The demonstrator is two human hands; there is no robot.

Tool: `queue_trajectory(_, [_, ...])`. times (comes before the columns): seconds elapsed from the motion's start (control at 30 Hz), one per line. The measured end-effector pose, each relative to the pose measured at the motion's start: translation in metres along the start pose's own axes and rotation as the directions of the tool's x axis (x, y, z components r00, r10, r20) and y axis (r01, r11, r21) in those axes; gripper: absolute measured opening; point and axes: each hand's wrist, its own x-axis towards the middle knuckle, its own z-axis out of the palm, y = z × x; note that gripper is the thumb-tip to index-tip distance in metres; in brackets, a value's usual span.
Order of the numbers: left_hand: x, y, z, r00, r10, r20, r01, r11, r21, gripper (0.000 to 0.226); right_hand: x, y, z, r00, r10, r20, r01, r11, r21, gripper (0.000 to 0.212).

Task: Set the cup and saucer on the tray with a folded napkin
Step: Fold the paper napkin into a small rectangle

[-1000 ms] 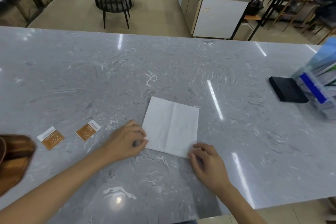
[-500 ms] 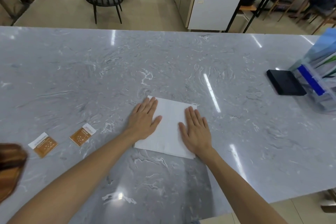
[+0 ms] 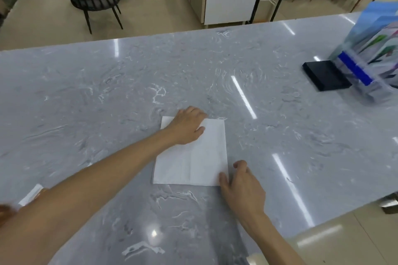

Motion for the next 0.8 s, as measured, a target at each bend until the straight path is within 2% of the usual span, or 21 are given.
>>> queue_trajectory(0.1, [0.045,0.02,-0.009,0.984,0.087,0.154,-0.07,0.991,-0.115,0.047,-0.013,0.0,0.0,0.994,0.074,0.075,-0.075,0.997,0.007,0.034])
queue_trajectory(0.23, [0.09,0.026,-0.02,0.917,0.191,0.35,-0.176,0.982,-0.075,0.041,-0.015,0.003,0.0,0.991,0.108,0.076,-0.119,0.982,0.148,0.033])
queue_trajectory(0.37, [0.115,0.019,-0.023,0.88,0.168,0.444,-0.117,0.983,-0.141,0.038,-0.012,0.003,0.002,0.987,0.152,0.046,-0.158,0.964,0.214,0.038])
queue_trajectory(0.57, [0.122,0.026,-0.019,0.85,0.183,0.494,-0.12,0.98,-0.157,0.023,-0.005,0.001,0.005,0.98,0.187,0.067,-0.197,0.961,0.193,0.03])
queue_trajectory(0.7, [0.112,0.027,-0.048,0.855,0.281,0.435,-0.164,0.944,-0.287,0.018,-0.005,0.002,0.005,0.984,0.171,0.041,-0.176,0.962,0.207,0.026])
queue_trajectory(0.8, [0.093,0.026,-0.08,0.849,0.345,0.399,-0.179,0.9,-0.397,0.02,-0.009,0.003,0.009,0.993,0.116,0.0,-0.113,0.966,0.233,0.037])
